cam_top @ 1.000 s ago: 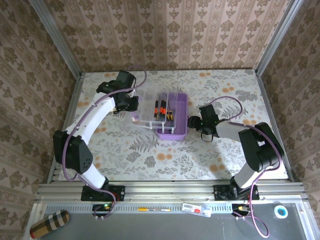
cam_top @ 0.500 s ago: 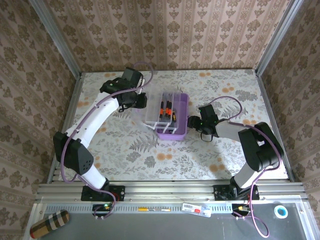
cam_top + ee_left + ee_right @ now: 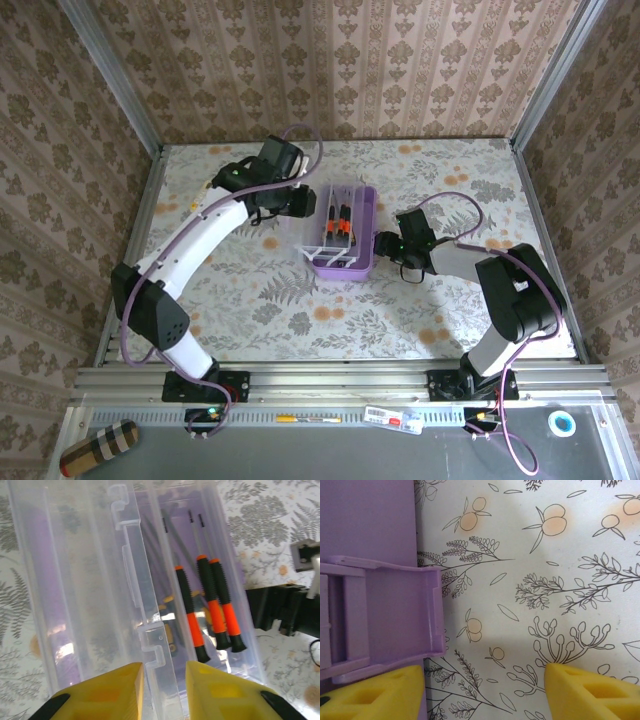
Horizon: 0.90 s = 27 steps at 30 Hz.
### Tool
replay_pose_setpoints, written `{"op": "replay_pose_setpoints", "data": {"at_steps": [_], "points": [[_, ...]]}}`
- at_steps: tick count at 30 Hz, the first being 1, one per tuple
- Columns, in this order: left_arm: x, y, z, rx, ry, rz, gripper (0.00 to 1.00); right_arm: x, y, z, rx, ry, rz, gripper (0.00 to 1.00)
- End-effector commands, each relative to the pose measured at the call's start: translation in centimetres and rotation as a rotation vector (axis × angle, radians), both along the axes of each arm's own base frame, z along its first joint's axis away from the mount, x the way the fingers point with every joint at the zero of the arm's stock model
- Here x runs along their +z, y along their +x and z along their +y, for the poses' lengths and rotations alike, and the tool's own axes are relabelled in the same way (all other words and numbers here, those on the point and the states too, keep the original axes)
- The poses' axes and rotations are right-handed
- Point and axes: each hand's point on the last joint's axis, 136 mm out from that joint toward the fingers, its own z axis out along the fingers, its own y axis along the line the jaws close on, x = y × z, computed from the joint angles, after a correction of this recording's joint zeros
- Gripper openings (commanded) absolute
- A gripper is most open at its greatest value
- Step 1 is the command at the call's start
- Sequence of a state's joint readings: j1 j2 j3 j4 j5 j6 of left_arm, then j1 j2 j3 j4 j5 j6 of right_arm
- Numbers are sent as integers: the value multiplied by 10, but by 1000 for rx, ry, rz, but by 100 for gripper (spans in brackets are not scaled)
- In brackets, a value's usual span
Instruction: Pack the tool kit
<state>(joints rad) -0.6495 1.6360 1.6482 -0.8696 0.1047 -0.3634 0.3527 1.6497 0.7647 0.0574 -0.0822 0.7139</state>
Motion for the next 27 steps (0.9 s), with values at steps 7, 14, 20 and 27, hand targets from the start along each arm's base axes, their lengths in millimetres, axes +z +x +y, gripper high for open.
{"op": "replay_pose_setpoints", "data": {"at_steps": [7, 14, 20, 27], "points": [[-11, -10, -27, -45, -27, 76, 30, 0, -5, 29, 72, 72, 7, 66], [-15, -13, -48, -73, -75, 102, 33, 2, -4, 29, 76, 70, -3, 67], [-15, -21, -70, -129, -145, 138, 36, 4, -3, 28, 74, 63, -9, 67], [-9, -21, -76, -146, -167, 128, 49, 6, -4, 25, 65, 50, -17, 68]]}}
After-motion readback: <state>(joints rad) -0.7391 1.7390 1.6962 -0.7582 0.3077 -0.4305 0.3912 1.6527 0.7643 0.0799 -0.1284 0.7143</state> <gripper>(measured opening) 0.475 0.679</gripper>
